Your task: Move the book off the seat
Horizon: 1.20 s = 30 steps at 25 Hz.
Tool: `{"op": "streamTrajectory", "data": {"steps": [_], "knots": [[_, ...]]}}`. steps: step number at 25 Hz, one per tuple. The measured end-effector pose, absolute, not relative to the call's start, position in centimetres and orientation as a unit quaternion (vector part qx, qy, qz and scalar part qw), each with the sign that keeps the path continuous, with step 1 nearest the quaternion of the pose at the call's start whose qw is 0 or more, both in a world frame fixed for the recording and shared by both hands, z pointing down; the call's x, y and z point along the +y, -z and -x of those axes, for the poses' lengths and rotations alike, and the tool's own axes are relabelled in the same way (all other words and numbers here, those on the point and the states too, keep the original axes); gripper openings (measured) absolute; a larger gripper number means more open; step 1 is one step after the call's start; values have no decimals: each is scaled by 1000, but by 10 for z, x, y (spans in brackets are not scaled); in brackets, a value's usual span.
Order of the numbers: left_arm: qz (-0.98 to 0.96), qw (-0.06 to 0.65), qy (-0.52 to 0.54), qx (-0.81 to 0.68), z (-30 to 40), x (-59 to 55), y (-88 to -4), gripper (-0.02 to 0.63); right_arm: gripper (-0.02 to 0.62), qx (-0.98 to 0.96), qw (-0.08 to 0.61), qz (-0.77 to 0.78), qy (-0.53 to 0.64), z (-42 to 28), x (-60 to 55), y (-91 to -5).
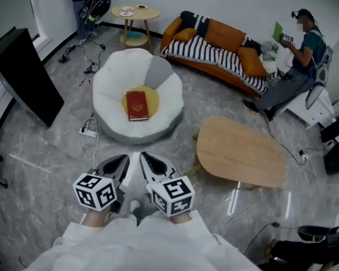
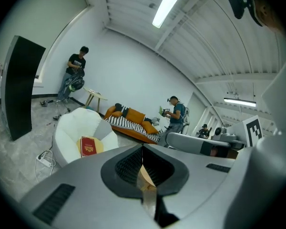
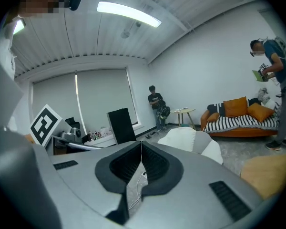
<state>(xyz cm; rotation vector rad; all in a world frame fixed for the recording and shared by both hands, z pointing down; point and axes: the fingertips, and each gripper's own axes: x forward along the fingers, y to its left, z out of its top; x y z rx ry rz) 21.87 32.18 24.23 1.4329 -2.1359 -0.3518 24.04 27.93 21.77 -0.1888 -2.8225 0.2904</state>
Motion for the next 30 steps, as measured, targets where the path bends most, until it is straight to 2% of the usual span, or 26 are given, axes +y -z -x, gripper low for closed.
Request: {"op": "streamTrajectory", "data": {"steps": [7,20,30], "knots": [[-525,277,128,-795,-177,300,-250,6,12,-979,153,77,-107,-198,259,-228],[-494,272,116,-817,-53,208,-246,6,12,-978,138,113,-106,-70,158,-224],[-474,275,134,-826,1,141,-248,6,12,-974,144,133,-111,-15,91,-228]]}}
